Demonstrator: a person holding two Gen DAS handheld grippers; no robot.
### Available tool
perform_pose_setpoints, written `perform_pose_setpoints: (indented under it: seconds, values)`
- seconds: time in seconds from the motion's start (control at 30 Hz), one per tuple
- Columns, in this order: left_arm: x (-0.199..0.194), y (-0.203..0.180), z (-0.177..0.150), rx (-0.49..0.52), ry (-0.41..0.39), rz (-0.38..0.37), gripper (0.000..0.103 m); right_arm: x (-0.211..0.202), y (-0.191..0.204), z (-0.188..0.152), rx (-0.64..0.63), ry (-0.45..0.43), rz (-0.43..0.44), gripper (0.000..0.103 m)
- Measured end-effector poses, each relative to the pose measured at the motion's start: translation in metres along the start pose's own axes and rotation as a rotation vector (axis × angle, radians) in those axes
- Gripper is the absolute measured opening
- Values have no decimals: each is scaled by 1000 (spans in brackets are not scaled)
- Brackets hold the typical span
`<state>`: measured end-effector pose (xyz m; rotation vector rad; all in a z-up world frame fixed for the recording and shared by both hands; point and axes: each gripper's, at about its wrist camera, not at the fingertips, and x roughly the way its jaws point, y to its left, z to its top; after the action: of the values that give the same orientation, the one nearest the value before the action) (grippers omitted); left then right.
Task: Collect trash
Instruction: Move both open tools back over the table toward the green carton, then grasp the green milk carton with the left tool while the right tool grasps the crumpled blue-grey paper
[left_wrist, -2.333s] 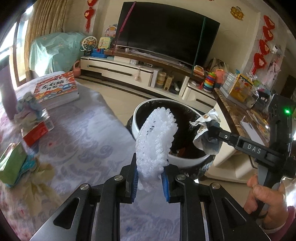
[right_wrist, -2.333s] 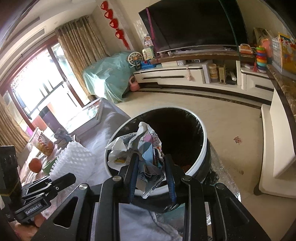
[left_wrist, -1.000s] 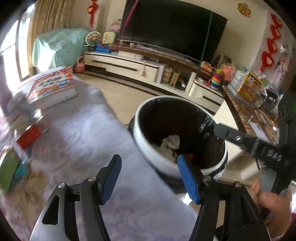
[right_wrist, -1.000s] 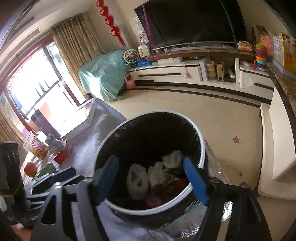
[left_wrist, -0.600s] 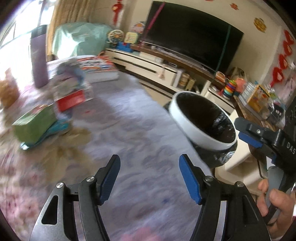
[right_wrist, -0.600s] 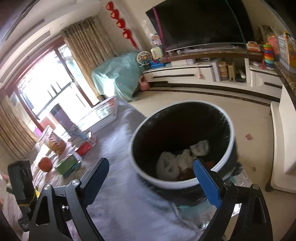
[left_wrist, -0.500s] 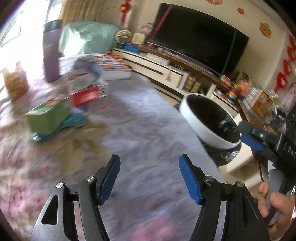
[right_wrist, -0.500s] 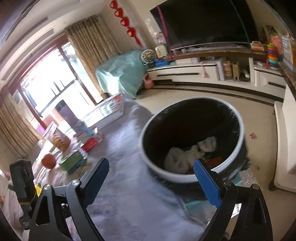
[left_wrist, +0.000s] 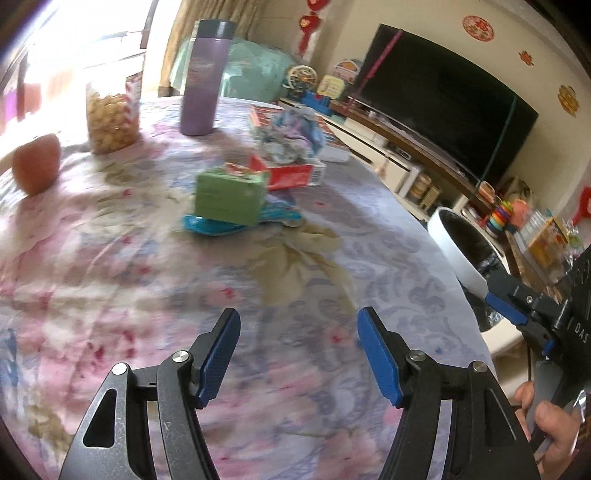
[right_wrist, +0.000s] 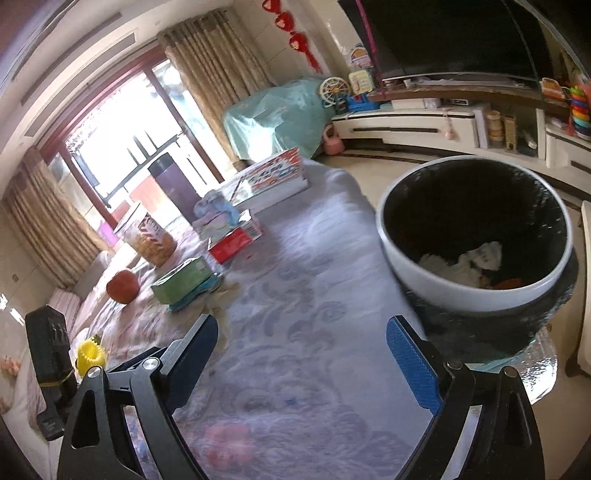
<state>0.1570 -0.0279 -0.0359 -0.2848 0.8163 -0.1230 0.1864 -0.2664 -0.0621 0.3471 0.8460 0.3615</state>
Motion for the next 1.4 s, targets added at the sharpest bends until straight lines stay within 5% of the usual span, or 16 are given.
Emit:
perform_pose_setpoints:
  seconds: [0.77, 1.4]
  values:
    - [17, 28, 48, 5, -28, 62, 74, 49, 32, 11, -52, 53, 58, 94]
    - [69, 42, 84, 61, -26, 77, 71, 127, 68, 69, -126, 59, 128, 94]
